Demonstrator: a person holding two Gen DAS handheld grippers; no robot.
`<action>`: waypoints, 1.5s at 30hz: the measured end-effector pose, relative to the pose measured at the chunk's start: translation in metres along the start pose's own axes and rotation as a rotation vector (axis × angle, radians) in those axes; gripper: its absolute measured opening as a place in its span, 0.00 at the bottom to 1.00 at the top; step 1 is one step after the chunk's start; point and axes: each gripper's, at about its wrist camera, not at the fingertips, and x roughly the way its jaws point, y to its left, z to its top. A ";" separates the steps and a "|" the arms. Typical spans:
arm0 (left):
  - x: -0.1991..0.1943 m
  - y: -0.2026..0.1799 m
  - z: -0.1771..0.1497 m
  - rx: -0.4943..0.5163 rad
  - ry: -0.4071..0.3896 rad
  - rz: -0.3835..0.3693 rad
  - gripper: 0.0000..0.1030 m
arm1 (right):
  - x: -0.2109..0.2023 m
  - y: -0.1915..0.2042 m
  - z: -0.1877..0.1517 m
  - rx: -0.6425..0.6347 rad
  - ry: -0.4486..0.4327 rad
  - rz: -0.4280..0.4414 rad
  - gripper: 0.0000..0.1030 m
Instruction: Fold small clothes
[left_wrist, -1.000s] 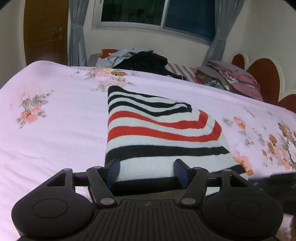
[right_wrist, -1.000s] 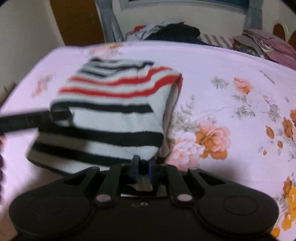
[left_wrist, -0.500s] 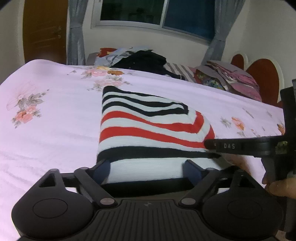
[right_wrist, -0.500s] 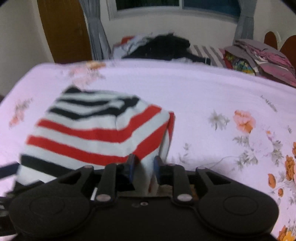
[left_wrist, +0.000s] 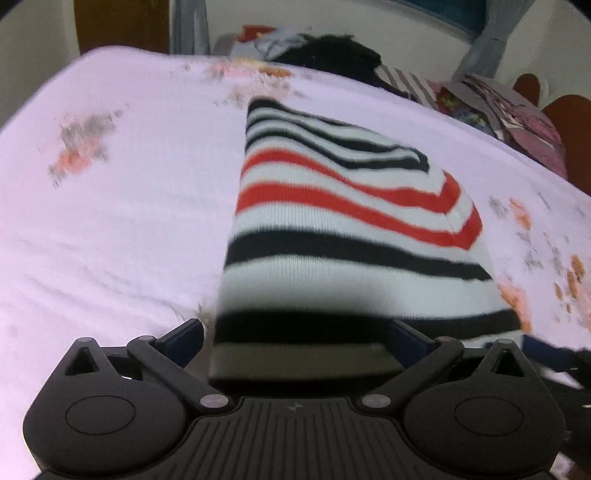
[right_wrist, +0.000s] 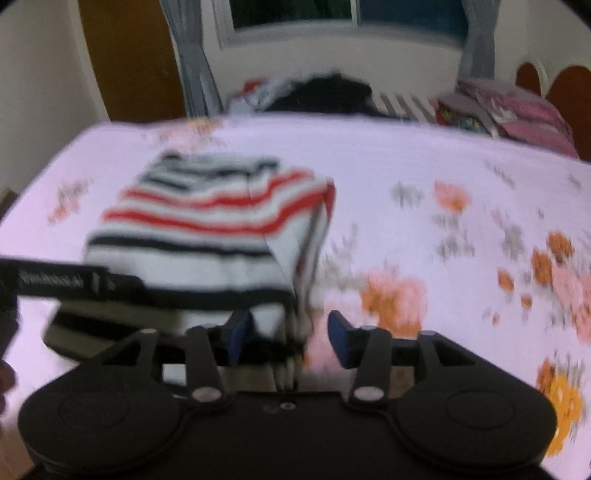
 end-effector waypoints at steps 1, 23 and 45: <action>-0.003 0.000 -0.003 0.013 -0.017 0.009 1.00 | 0.002 0.002 -0.002 -0.003 0.008 0.000 0.49; -0.243 -0.015 -0.113 0.029 -0.328 0.224 1.00 | -0.235 0.000 -0.069 -0.104 -0.258 0.192 0.86; -0.348 -0.041 -0.238 0.012 -0.362 0.236 1.00 | -0.353 -0.022 -0.147 -0.033 -0.421 0.098 1.00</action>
